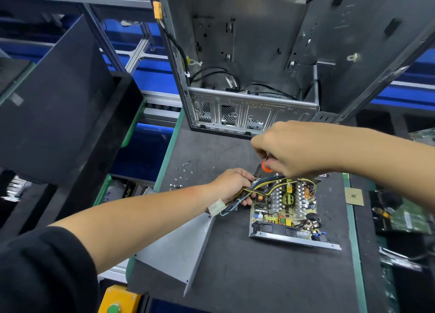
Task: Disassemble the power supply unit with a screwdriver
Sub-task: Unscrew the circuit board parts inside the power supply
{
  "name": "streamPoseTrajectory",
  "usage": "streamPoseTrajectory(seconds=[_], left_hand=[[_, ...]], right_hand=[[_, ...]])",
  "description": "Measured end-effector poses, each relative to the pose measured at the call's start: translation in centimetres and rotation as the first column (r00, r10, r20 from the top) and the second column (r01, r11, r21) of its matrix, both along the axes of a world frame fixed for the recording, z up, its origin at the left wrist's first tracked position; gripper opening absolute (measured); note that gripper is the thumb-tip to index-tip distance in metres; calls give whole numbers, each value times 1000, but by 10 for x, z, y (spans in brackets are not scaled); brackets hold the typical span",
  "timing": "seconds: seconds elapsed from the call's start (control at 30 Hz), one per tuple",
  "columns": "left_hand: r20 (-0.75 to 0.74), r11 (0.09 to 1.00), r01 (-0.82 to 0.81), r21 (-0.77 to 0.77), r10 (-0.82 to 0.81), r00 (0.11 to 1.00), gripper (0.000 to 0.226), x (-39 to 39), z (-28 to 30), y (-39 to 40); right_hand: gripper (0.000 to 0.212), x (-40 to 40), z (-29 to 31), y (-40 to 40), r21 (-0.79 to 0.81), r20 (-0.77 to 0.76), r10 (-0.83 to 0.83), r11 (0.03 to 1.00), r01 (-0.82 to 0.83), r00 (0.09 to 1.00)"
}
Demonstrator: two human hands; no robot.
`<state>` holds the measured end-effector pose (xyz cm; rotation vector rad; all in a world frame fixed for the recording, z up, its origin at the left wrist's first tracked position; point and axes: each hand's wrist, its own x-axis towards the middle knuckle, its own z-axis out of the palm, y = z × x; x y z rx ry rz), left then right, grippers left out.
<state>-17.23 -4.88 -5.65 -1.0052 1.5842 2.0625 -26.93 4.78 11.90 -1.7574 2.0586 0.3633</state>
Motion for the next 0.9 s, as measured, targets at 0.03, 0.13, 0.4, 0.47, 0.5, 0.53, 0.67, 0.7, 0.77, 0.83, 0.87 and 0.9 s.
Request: streamPoseTrajectory(seconds=[0.03, 0.13, 0.4, 0.47, 0.5, 0.53, 0.67, 0.7, 0.77, 0.83, 0.87, 0.9], left_hand=[[1, 1000, 1, -1, -1, 1000, 19, 0, 0, 0], [2, 1000, 7, -7, -7, 1000, 20, -1, 1, 1], [3, 1000, 2, -9, -2, 1000, 19, 0, 2, 0], [7, 1000, 4, -5, -4, 1000, 20, 0, 2, 0], [7, 1000, 6, 1, -6, 1000, 20, -1, 2, 0], [6, 1000, 7, 4, -7, 1000, 20, -1, 2, 0], [4, 1000, -6, 2, 6, 1000, 20, -1, 2, 0], [6, 1000, -6, 1, 6, 1000, 20, -1, 2, 1], [7, 1000, -4, 4, 4, 1000, 20, -1, 2, 1], [5, 1000, -3, 4, 3, 1000, 19, -1, 3, 1], [5, 1000, -1, 5, 1, 1000, 19, 0, 4, 1], [6, 1000, 3, 5, -3, 1000, 19, 0, 4, 1]], right_hand=[[11, -1, 3, 1, -9, 27, 22, 1000, -22, 999], [25, -1, 7, 0, -9, 66, 88, 996, -88, 994], [28, -2, 0, -2, -39, -69, -60, 998, 57, 996], [24, -3, -3, -1, -79, -96, -75, 995, 67, 993], [22, -4, -5, 0, -88, -90, -54, 995, 47, 994], [20, -4, -6, 0, -85, -78, -24, 996, 17, 997], [20, -4, 3, 3, -68, 21, 27, 997, -25, 999], [23, -4, 4, 3, -79, 55, 38, 996, -34, 998], [28, -6, 6, 3, -78, 118, 31, 997, -22, 993], [31, -6, 7, 2, -56, 138, 18, 998, -10, 990], [29, -7, 6, 2, -45, 137, 6, 999, 0, 991], [26, -7, 6, 3, -37, 129, -16, 999, 20, 991]])
